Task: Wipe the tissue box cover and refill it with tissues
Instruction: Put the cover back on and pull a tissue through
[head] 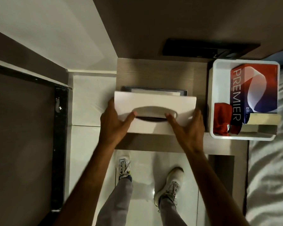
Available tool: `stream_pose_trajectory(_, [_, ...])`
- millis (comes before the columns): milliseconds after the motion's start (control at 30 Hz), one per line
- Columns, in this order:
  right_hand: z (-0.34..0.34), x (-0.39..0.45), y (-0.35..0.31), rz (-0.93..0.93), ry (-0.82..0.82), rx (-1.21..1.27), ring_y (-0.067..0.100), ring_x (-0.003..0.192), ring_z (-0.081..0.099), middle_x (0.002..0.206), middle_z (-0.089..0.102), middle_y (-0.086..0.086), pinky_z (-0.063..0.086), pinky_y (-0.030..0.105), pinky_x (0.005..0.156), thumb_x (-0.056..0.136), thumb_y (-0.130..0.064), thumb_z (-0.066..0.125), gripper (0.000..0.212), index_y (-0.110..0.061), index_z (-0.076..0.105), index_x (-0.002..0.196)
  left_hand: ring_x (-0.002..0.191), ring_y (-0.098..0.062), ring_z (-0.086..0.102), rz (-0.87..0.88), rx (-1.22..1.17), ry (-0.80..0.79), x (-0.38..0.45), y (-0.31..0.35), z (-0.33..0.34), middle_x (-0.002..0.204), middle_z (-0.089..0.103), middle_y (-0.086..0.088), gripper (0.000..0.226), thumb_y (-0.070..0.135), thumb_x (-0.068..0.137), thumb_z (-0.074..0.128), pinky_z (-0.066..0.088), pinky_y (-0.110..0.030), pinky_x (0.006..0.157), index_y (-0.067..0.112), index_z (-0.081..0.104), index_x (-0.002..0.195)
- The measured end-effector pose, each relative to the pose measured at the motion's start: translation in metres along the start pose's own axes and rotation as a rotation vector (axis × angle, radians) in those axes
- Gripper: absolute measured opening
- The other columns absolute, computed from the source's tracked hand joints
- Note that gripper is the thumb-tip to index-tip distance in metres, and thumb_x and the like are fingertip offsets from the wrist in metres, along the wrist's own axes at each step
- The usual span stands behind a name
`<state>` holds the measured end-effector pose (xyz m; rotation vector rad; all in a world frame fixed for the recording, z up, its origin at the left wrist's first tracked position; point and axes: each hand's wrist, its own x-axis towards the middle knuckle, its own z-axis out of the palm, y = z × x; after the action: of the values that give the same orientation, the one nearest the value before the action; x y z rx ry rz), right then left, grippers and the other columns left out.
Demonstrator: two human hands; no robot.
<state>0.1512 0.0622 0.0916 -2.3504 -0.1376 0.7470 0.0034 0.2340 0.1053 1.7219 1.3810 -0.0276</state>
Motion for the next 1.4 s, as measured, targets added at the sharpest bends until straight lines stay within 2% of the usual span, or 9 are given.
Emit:
stream_pose_trajectory(200, [0.012,0.048,-0.012,0.005,0.056,-0.035,0.03,0.129,0.051,0.142,0.05,0.014,0.043,0.033,0.092,0.088,-0.039,0.076,0.076,-0.012,0.037,0.147,0.138,-0.035,0.055,-0.065,0.058,-0.048,0.039,0.027,0.024,0.148,0.053,-0.017,0.078,0.038,0.091,0.076,0.052,-0.044,0.108,0.007,0.036,0.15])
stream_pose_trajectory(467, [0.015,0.066,0.003,0.015,-0.019,-0.036,0.033,0.129,0.052,0.141,0.055,0.015,0.042,0.032,0.088,0.09,-0.043,0.072,0.072,-0.012,0.038,0.144,0.143,-0.038,0.048,-0.061,0.124,-0.065,0.052,0.023,0.034,0.153,0.048,-0.018,0.081,0.04,0.093,0.073,0.049,-0.048,0.114,0.004,0.032,0.153])
stream_pose_trajectory(667, [0.015,0.069,0.003,0.003,-0.017,-0.082,0.034,0.132,0.046,0.145,0.044,0.017,0.044,0.048,0.109,0.087,-0.045,0.074,0.078,-0.011,0.037,0.147,0.143,-0.04,0.045,-0.093,0.168,-0.069,0.056,0.023,0.037,0.155,0.041,-0.021,0.086,0.044,0.093,0.071,0.045,-0.049,0.118,0.004,0.028,0.156])
stream_pose_trajectory(900, [0.02,0.067,0.004,0.026,0.001,-0.029,0.034,0.133,0.047,0.146,0.046,0.015,0.045,0.049,0.106,0.086,-0.052,0.074,0.087,-0.016,0.033,0.153,0.138,-0.038,0.05,-0.067,0.14,-0.063,0.056,0.018,0.036,0.149,0.046,-0.023,0.089,0.049,0.088,0.075,0.049,-0.05,0.113,0.004,0.035,0.153])
stream_pose_trajectory(1067, [0.016,0.061,-0.006,-0.041,0.041,-0.141,0.038,0.147,0.031,0.162,0.026,0.016,0.039,0.053,0.111,0.089,-0.056,0.068,0.095,-0.022,0.018,0.162,0.138,-0.036,0.052,-0.033,0.108,-0.049,0.048,0.017,0.031,0.15,0.05,-0.019,0.082,0.048,0.091,0.071,0.05,-0.046,0.112,0.007,0.038,0.154])
stream_pose_trajectory(1167, [0.018,0.051,-0.012,-0.407,0.168,-0.234,0.03,0.147,0.034,0.162,0.03,0.012,0.041,0.041,0.115,0.096,-0.044,0.063,0.065,-0.019,0.042,0.152,0.136,-0.036,0.055,-0.021,0.112,-0.034,0.04,0.006,0.03,0.146,0.055,-0.02,0.066,0.045,0.099,0.062,0.051,-0.045,0.112,0.005,0.046,0.149])
stream_pose_trajectory(1267, [0.031,0.062,-0.021,-0.467,-0.125,-0.281,0.011,0.151,0.022,0.166,0.025,-0.004,0.03,0.007,0.113,0.093,-0.031,0.067,0.058,-0.019,0.051,0.148,0.134,-0.036,0.058,-0.043,0.108,-0.005,0.036,-0.001,0.032,0.142,0.058,-0.019,0.061,0.045,0.1,0.061,0.052,-0.046,0.111,0.005,0.05,0.145])
stream_pose_trajectory(1300, [0.036,0.068,-0.024,-0.466,-0.188,-0.402,0.012,0.154,0.014,0.169,0.017,-0.009,0.024,0.009,0.117,0.091,-0.032,0.069,0.059,-0.02,0.053,0.146,0.134,-0.036,0.058,-0.047,0.105,0.001,0.036,-0.001,0.033,0.142,0.059,-0.019,0.061,0.045,0.099,0.061,0.052,-0.046,0.111,0.005,0.05,0.144])
stream_pose_trajectory(1400, [0.043,0.081,-0.034,-0.655,-0.23,-0.691,0.026,0.158,0.005,0.171,0.014,-0.006,0.018,0.048,0.128,0.084,-0.035,0.078,0.036,-0.027,0.074,0.118,0.132,-0.036,0.059,-0.026,0.122,0.005,0.037,-0.003,0.033,0.141,0.059,-0.019,0.062,0.046,0.099,0.061,0.051,-0.045,0.11,0.004,0.051,0.143])
